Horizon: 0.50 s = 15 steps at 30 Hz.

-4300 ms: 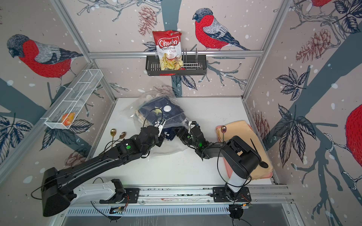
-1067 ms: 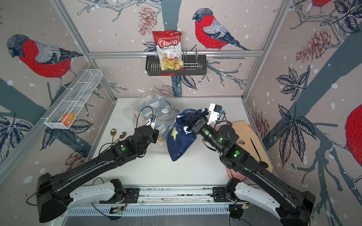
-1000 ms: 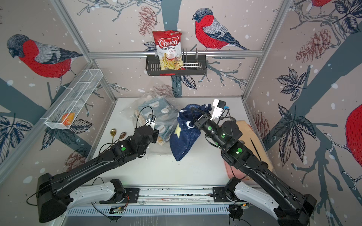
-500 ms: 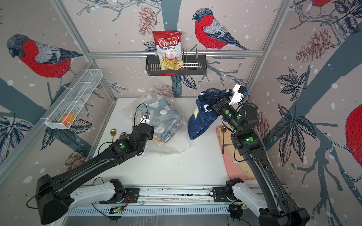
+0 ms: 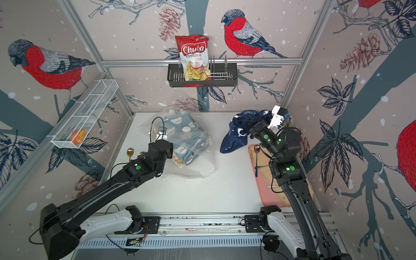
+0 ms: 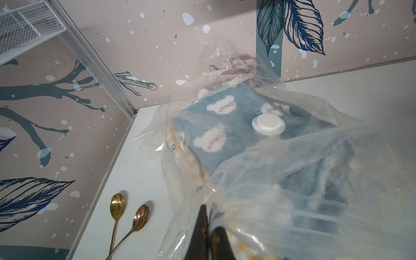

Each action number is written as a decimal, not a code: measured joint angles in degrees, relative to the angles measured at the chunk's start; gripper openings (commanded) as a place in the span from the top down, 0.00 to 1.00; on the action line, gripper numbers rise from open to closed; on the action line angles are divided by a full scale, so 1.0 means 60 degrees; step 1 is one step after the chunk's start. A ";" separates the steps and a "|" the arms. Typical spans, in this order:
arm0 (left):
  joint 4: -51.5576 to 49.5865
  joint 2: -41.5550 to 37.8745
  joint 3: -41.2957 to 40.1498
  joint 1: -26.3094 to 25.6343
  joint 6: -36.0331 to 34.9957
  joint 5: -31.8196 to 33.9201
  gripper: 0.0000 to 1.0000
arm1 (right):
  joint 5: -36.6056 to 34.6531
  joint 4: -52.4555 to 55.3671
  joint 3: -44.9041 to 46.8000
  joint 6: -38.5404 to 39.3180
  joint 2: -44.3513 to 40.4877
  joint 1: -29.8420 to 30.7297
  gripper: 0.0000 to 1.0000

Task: Take the blanket out of the vacuum bag
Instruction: Place the blanket at the center of the board.

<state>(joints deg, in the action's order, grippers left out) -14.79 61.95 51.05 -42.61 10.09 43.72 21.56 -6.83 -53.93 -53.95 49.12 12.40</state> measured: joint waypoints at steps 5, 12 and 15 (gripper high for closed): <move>0.0000 0.0007 -0.0004 0.0135 0.0000 0.0000 1.00 | 0.0047 -0.0033 0.0769 -0.0007 0.0066 -0.0004 1.00; 0.0000 0.0029 -0.0004 0.0266 -0.0004 -0.0022 1.00 | 0.0029 -0.0426 0.0914 0.0029 0.1056 -0.0044 1.00; 0.0000 -0.0007 -0.0004 0.0350 -0.0004 -0.0084 1.00 | -0.0058 -0.0659 0.0565 0.0036 0.2007 -0.0051 1.00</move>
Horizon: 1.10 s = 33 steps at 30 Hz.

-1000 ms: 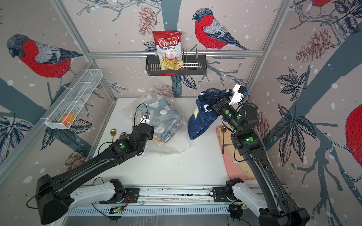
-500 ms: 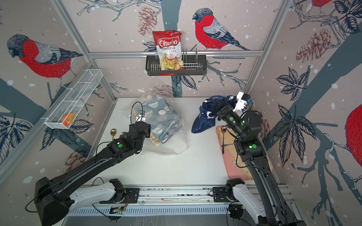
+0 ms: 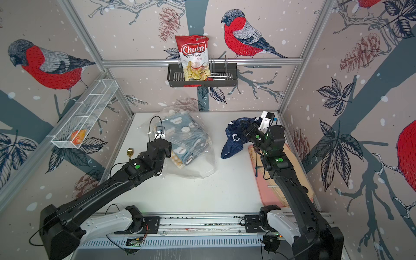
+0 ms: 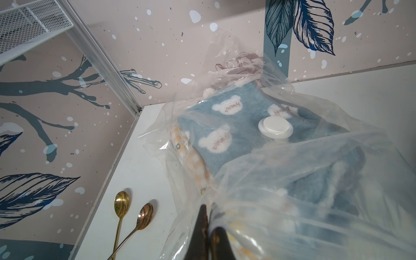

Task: Take the blanket out of the vacuum bag
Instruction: Place the blanket at the center of the board.

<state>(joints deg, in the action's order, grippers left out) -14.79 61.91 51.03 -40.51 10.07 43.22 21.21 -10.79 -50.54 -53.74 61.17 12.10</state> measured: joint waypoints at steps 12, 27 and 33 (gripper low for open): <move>0.0004 -0.0178 0.0004 0.0433 0.0011 -0.0521 1.00 | -0.1082 -0.0084 -0.6670 0.1213 0.6036 0.0135 1.00; 0.0004 -0.0331 0.0004 0.0470 0.0076 -0.0987 1.00 | -0.3781 -0.0973 0.0273 -0.0849 0.5038 0.1909 0.94; 0.0004 -0.0517 0.0004 0.0470 0.0080 -0.1031 1.00 | -0.3661 -0.1126 0.0393 -0.0841 0.5027 0.1920 0.52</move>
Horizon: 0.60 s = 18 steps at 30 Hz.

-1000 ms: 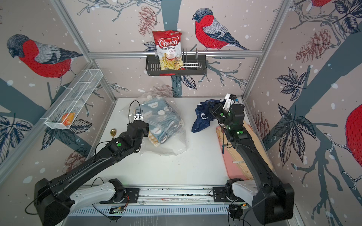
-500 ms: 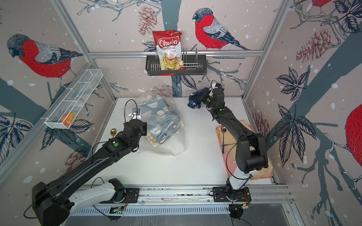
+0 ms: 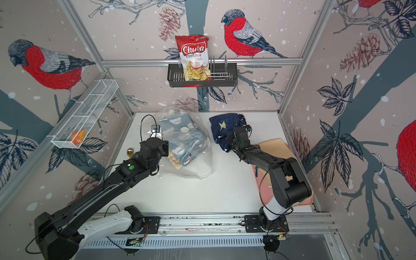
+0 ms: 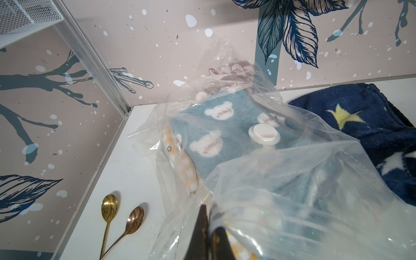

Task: Take the blanket out of the vacuum bag
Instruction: Place the blanket at the center of the board.

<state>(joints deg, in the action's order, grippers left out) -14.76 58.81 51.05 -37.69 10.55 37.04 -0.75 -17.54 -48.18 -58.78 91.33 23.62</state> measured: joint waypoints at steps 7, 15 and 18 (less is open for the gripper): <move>0.0000 -0.0007 0.0000 0.0000 0.0004 -0.0168 1.00 | 0.1086 0.0441 0.1166 0.0346 -0.1286 -0.0229 0.26; 0.0000 0.0033 0.0018 0.0000 0.0022 -0.0273 1.00 | 0.1209 0.1355 0.2164 0.1286 -0.3595 0.0259 0.07; 0.0000 0.0036 0.0025 0.0000 0.0025 -0.0310 1.00 | 0.1373 0.1355 0.2331 0.1406 -0.3461 0.0368 0.05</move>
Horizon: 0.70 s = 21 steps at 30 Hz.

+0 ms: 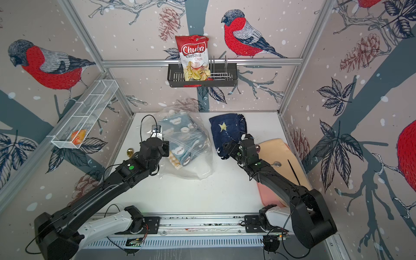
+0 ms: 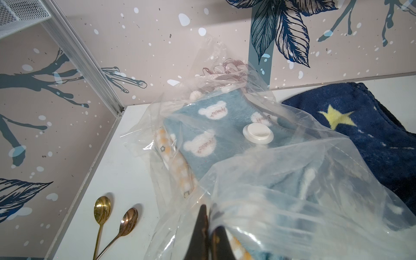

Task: Take the blanket out of the vacuum bag
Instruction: Place the blanket at the center of the board.

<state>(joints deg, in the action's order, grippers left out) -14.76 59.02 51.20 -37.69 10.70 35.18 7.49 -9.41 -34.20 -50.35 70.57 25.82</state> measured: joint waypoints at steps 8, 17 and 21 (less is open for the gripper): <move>0.0000 0.0018 0.0000 0.0000 0.0004 0.0149 1.00 | 0.0372 -0.0809 -0.0066 0.0131 0.2029 0.0204 0.07; 0.0000 -0.0091 -0.0007 0.0025 -0.0007 0.0521 1.00 | 0.0820 -0.2269 -0.0987 -0.0131 0.4455 0.0448 0.83; 0.0004 -0.0255 -0.0044 0.0197 0.0000 0.0878 1.00 | 0.1071 -0.2750 -0.1705 -0.0324 0.5187 0.0692 0.91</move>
<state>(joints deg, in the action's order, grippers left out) -14.74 57.49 50.94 -36.51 10.70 40.45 13.91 -25.91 -44.42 -52.29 101.69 29.98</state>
